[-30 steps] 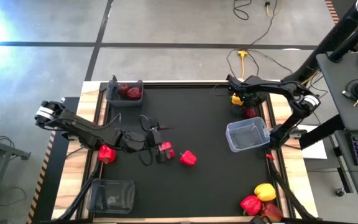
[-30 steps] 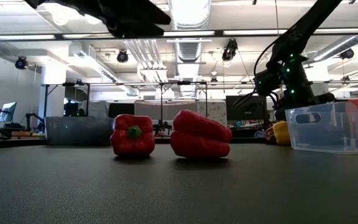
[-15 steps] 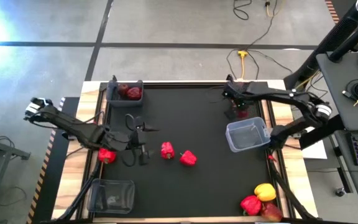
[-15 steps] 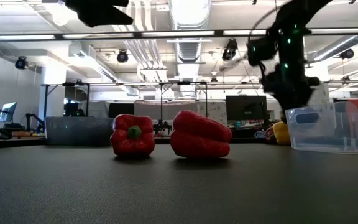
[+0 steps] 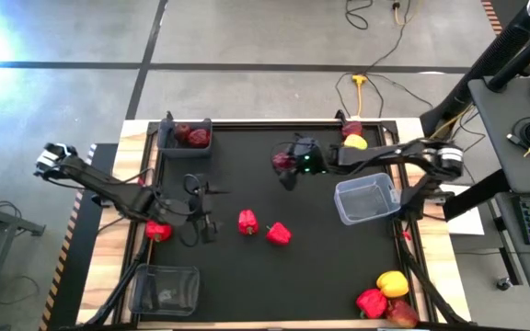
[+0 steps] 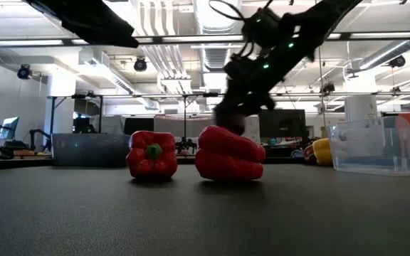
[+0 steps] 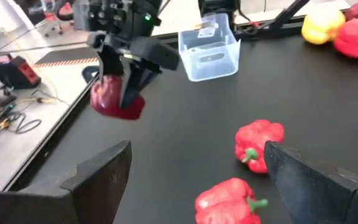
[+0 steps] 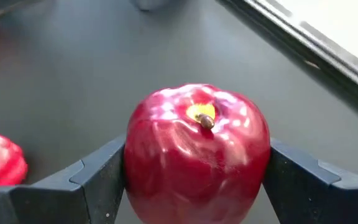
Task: Sort produce into baskets
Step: Put the red apple into the top black bin
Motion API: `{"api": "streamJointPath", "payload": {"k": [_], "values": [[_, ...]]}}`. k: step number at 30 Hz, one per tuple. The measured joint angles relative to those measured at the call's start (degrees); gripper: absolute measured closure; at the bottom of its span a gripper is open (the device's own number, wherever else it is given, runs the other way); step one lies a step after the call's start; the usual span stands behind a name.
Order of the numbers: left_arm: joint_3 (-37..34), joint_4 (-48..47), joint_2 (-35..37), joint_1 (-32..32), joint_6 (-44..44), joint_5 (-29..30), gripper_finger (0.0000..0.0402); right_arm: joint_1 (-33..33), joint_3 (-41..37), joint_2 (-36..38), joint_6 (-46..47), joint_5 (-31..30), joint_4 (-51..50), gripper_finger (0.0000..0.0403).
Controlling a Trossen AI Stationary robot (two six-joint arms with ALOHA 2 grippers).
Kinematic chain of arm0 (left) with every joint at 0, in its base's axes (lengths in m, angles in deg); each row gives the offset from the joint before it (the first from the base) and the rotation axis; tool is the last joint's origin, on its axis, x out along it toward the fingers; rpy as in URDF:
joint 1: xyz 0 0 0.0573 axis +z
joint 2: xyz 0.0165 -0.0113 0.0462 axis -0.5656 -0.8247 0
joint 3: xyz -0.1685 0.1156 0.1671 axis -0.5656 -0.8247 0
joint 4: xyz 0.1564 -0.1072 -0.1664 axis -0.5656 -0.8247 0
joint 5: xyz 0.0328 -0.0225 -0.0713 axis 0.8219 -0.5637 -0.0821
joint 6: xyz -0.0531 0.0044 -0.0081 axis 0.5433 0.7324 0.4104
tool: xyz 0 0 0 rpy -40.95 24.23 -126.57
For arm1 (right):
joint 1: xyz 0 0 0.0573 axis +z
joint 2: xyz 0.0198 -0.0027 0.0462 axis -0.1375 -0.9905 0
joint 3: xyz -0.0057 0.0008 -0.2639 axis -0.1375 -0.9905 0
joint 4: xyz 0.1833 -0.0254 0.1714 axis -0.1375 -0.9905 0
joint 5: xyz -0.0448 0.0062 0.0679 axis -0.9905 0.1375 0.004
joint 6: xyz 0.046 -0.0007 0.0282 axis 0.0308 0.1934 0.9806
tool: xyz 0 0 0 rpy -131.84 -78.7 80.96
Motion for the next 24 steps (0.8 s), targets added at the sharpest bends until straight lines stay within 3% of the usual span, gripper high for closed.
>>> {"api": "streamJointPath", "payload": {"k": [6, 10, 17, 24], "values": [[-3.0, -2.7, 2.7, -0.3, 5.6, -0.1, 0.0054, 0.0, 6.4, -11.3, -1.4, 1.2, 5.6, 0.0097], [-5.5, -4.1, 3.2, -0.3, 8.4, -1.7, 0.0054, 1.0, 10.0, -17.2, -2.1, 5.9, 11.6, 0.0097], [-7.0, -3.6, 3.3, -0.3, 8.5, -1.5, 0.0054, 3.2, 9.9, -25.0, -5.4, 5.6, 29.1, 0.0096], [-7.1, -3.5, -0.4, -0.1, 10.2, -1.3, 0.0054, 3.9, 10.0, -29.9, -6.3, 5.2, 35.5, 0.0070]]}}
